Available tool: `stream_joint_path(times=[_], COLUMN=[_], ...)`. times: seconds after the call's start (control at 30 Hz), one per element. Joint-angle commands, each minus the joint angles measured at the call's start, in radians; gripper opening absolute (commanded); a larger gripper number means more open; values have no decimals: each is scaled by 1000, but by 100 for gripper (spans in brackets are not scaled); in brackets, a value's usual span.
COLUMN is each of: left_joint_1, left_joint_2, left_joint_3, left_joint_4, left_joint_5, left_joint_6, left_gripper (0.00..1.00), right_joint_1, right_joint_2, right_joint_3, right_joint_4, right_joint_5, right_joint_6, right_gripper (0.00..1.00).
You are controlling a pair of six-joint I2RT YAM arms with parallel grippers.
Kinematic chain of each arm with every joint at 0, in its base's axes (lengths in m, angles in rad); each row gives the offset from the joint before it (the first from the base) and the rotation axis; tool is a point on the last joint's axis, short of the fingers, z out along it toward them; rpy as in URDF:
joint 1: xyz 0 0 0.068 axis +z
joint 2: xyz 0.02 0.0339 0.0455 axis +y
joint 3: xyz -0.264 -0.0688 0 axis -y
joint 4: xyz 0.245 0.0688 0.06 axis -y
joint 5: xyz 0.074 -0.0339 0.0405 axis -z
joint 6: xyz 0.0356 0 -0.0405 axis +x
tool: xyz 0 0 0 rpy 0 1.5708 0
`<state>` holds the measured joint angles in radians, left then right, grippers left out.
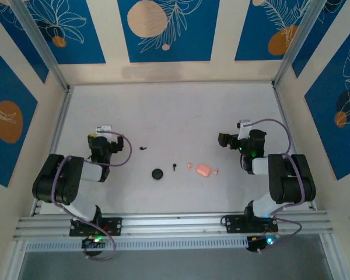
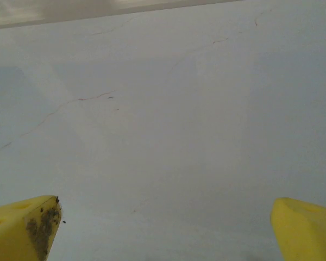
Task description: Insert wireless bluetooth earbuds into charging case
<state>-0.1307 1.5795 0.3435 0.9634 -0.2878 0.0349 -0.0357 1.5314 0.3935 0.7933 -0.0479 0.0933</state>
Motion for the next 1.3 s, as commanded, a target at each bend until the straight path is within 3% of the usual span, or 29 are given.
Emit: stream_joint_path(times=[0.0,1.0,1.13,1.27], left_joint_1=[14,14,10,7], left_joint_2=[-16,-17,-65,-215], left_joint_3=[12,10,1,23], left_joint_4=[15,19,0,-183], left_joint_5=[16,23,69,76], left_joint_6=[-4,-1,20,24], left_gripper=[100,100,99,96], right_joint_1=[5,6,6,8], right_joint_2=[-8,-12,-82,-212], right_joint_3=[22,24,73,190], right_joint_4=[14,10,-135,-491], right_joint_5=[16,32,56,106], right_joint_6=[-2,3,17,97], right_gripper=[99,99,99,99])
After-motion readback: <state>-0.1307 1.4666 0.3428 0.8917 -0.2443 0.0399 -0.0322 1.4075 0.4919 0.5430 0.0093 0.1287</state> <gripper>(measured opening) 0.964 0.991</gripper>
